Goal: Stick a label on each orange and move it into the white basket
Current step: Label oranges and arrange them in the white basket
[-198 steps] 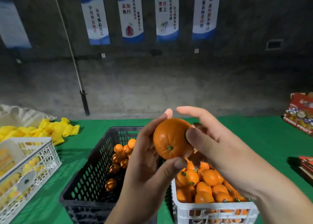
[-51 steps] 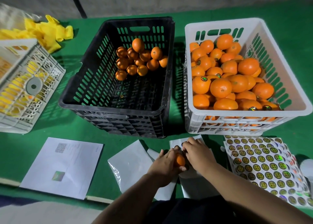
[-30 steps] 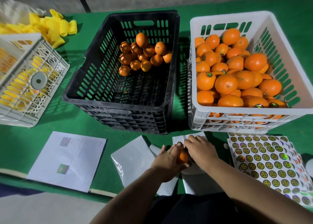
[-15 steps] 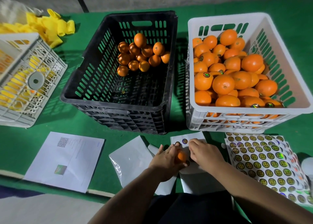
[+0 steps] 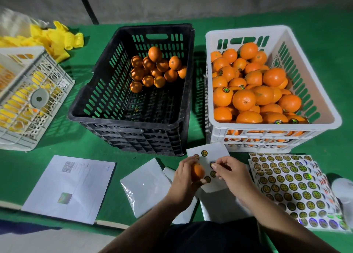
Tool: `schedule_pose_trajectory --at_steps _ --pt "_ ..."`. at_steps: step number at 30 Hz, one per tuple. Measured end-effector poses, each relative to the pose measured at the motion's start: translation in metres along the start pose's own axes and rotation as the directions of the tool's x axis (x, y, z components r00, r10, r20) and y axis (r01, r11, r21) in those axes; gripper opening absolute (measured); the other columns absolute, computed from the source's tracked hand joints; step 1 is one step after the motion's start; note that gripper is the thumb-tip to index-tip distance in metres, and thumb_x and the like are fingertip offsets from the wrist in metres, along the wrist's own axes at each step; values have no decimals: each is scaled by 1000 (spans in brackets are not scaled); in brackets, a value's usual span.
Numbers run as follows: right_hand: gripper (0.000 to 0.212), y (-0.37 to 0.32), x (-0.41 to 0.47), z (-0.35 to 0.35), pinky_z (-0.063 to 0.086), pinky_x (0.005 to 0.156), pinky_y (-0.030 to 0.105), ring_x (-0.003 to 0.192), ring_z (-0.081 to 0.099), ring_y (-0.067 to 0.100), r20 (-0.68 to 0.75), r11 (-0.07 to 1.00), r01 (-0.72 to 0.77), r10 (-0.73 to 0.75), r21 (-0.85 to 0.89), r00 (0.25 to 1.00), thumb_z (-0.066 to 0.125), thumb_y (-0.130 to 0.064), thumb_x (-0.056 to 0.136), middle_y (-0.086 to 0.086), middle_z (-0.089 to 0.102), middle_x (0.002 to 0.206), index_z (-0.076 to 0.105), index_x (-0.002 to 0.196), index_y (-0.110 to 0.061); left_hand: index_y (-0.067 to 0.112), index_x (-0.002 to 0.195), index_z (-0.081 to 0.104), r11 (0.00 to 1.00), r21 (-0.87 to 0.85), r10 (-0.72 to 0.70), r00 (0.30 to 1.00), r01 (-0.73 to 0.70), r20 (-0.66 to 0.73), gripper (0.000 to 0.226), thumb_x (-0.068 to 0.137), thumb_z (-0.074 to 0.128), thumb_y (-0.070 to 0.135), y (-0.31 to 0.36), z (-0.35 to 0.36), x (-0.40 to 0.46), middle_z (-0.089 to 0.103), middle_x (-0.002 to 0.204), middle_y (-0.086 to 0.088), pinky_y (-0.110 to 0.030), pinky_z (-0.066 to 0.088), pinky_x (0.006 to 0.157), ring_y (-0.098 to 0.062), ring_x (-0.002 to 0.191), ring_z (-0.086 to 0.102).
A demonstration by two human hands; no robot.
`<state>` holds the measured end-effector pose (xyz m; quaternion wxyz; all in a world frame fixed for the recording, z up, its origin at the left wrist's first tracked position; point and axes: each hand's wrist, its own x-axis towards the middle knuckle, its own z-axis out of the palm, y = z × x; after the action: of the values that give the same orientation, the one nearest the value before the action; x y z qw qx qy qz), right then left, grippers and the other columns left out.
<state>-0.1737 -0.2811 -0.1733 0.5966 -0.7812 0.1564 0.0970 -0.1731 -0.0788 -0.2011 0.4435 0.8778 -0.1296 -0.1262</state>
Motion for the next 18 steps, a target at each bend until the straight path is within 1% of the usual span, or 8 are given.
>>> schedule_pose_trajectory --at_steps 2,4,6,8,10,12,15,18 --pt "5 -13 -6 0 56 65 18 70 70 9 31 998 6 -8 68 999 75 -27 92 0 73 79 74 87 -25 30 143 39 998 47 45 996 -41 -76 64 93 56 67 2 3 0 39 147 15 -30 44 107 -10 130 39" --pt "6 -23 -10 -1 56 65 19 68 68 11 73 994 20 -28 104 997 75 -27 92 4 72 76 74 86 -25 43 141 38 996 81 53 989 -43 -135 58 92 60 65 7 4 -1 39 140 25 -22 39 99 -8 120 36" --pt "9 -33 -14 -2 55 63 20 66 65 10 138 994 22 -37 109 990 74 -25 93 5 71 73 74 84 -26 51 137 40 995 -94 22 993 -33 -116 57 91 72 38 12 5 0 43 130 25 -25 48 92 -7 110 47" --pt "10 -40 -17 -3 53 62 19 65 63 9 202 993 25 -48 117 978 75 -23 93 3 70 71 75 84 -27 42 137 47 948 -316 16 998 -35 -62 59 89 72 20 15 2 1 45 128 14 -39 60 87 -13 105 58" --pt "10 -46 -19 -3 51 62 19 66 63 6 226 992 41 -67 120 972 77 -21 92 2 71 73 76 84 -28 36 142 46 904 -425 26 999 -41 -40 61 90 77 26 19 0 0 43 130 1 -47 61 87 -28 105 62" --pt "11 -53 -19 -6 50 63 22 69 62 8 233 991 79 -103 110 967 78 -20 91 6 71 77 75 84 -27 33 143 45 866 -500 -2 1000 -8 -19 67 87 82 43 24 -3 -1 44 130 -10 -59 60 85 -42 101 62" --pt "12 -63 -18 -9 45 64 30 65 55 10 274 988 154 -152 15 950 75 -26 93 9 67 74 69 83 -28 36 141 44 841 -539 -41 999 52 33 69 85 80 53 32 -5 -4 47 123 -23 -60 56 79 -39 89 61" --pt "19 -70 -16 -11 45 67 37 68 54 10 209 976 173 -144 -129 967 73 -49 86 0 61 74 60 88 -34 35 147 38 830 -557 -18 999 38 42 63 95 71 46 45 -11 -6 53 112 -23 -54 55 73 -35 83 58"
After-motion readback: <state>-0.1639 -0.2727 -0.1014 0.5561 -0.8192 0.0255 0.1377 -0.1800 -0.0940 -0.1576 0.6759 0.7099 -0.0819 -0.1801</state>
